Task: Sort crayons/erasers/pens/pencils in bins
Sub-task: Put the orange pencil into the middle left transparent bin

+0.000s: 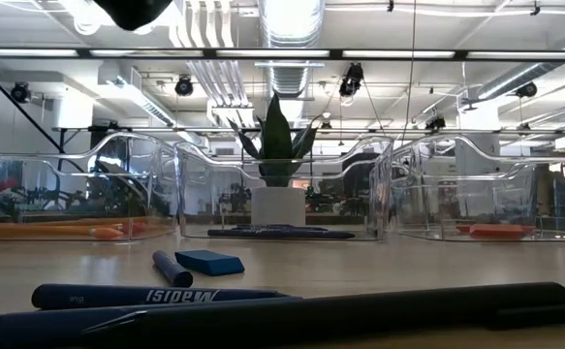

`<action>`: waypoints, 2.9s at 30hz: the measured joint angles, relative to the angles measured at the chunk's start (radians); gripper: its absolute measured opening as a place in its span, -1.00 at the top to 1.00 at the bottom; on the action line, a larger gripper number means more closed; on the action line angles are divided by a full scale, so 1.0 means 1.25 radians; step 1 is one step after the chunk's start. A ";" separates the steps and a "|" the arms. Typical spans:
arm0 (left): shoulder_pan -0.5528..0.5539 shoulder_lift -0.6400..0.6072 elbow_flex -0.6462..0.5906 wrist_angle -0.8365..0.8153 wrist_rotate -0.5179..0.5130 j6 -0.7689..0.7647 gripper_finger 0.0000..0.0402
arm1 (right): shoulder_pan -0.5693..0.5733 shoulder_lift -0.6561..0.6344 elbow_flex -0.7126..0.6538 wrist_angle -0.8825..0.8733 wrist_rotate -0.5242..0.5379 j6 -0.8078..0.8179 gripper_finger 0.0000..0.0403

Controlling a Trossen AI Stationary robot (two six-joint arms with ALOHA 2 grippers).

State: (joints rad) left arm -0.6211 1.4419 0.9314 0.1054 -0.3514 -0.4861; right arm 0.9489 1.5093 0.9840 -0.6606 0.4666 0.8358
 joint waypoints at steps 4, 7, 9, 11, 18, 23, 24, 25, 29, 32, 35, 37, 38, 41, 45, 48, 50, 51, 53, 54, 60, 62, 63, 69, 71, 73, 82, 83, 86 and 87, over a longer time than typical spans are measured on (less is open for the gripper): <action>0.003 0.024 0.000 0.000 -0.017 0.003 0.75 | -0.004 0.000 0.073 -0.009 0.185 -0.064 0.91; 0.005 0.045 0.000 0.030 -0.019 0.035 0.75 | -0.012 -0.001 0.129 -0.003 0.327 -0.106 0.91; 0.006 0.066 0.000 0.081 -0.023 0.077 0.75 | -0.022 -0.002 0.158 0.017 0.404 -0.153 0.91; 0.005 0.086 0.000 0.153 -0.028 0.125 0.75 | -0.037 -0.002 0.178 0.053 0.459 -0.207 0.91; 0.008 0.127 0.002 0.275 -0.043 0.290 0.75 | -0.121 -0.002 0.195 0.276 0.408 -0.437 0.91; 0.015 0.125 0.006 0.279 -0.087 0.302 0.75 | -0.191 -0.002 0.195 0.451 0.236 -0.580 0.91; 0.016 0.124 0.007 0.279 -0.089 0.315 0.75 | -0.205 -0.002 0.195 0.480 0.201 -0.604 0.91; 0.016 0.124 0.008 0.279 -0.090 0.331 0.75 | -0.218 -0.002 0.195 0.507 0.168 -0.625 0.91; 0.015 0.124 0.012 0.279 -0.093 0.370 0.75 | -0.264 -0.002 0.195 0.580 0.072 -0.689 0.91; 0.016 0.123 0.011 0.278 -0.134 0.380 0.75 | -0.296 -0.002 0.195 0.609 0.027 -0.715 0.91; 0.016 0.123 0.014 0.267 -0.201 0.382 0.75 | -0.324 -0.002 0.195 0.626 -0.035 -0.720 0.91; 0.019 0.123 0.016 0.263 -0.226 0.382 0.75 | -0.339 -0.002 0.195 0.635 -0.081 -0.720 0.91; 0.021 0.122 0.016 0.263 -0.229 0.382 0.75 | -0.345 -0.002 0.195 0.639 -0.095 -0.720 0.91; 0.031 0.122 0.016 0.263 -0.231 0.382 0.75 | -0.358 -0.002 0.195 0.640 -0.102 -0.725 0.91; 0.047 0.122 0.016 0.266 -0.254 0.368 0.75 | -0.364 -0.002 0.199 0.640 -0.102 -0.754 0.91; 0.051 0.122 0.016 0.267 -0.253 0.334 0.75 | -0.367 -0.002 0.199 0.640 -0.103 -0.767 0.91; 0.051 0.122 0.014 0.266 -0.250 0.334 0.75 | -0.367 -0.002 0.199 0.640 -0.104 -0.768 0.91; 0.051 0.122 0.013 0.265 -0.250 0.337 0.75 | -0.369 -0.002 0.199 0.640 -0.105 -0.769 0.91; 0.051 0.122 0.013 0.263 -0.247 0.338 0.75 | -0.372 -0.002 0.199 0.640 -0.104 -0.770 0.91; 0.052 0.122 0.013 0.263 -0.247 0.338 0.75 | -0.373 -0.002 0.199 0.640 -0.104 -0.770 0.91; 0.076 0.122 0.014 0.263 -0.254 0.339 0.75 | -0.372 -0.002 0.207 0.634 -0.104 -0.774 0.91; 0.088 0.122 0.013 0.263 -0.272 0.331 0.75 | -0.372 -0.002 0.218 0.615 -0.104 -0.774 0.91; 0.093 0.121 0.010 0.263 -0.275 0.308 0.75 | -0.372 -0.002 0.224 0.600 -0.104 -0.774 0.91; 0.098 0.120 0.005 0.238 -0.271 0.251 0.79 | -0.372 -0.002 0.284 0.484 -0.101 -0.785 0.91; 0.098 0.116 0.004 0.224 -0.261 0.252 0.85 | -0.372 -0.002 0.298 0.458 -0.102 -0.785 0.91; 0.099 0.111 0.004 0.223 -0.254 0.252 0.92 | -0.372 -0.002 0.304 0.448 -0.102 -0.792 0.91; 0.126 0.110 0.004 0.223 -0.074 0.255 0.87 | -0.372 -0.005 0.305 0.441 -0.102 -0.823 0.91; 0.128 0.110 0.004 0.223 -0.056 0.266 0.83 | -0.372 -0.006 0.305 0.439 -0.102 -0.823 0.91; 0.134 0.110 0.004 0.225 -0.053 0.293 0.69 | -0.372 -0.012 0.305 0.436 -0.102 -0.817 0.91; 0.136 0.110 0.004 0.225 -0.054 0.297 0.63 | -0.372 -0.012 0.305 0.437 -0.103 -0.811 0.91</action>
State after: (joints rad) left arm -0.4511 1.5791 0.9367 0.3862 -0.4195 -0.1154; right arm 0.4835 1.4937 1.3659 -0.1149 0.3381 -0.1774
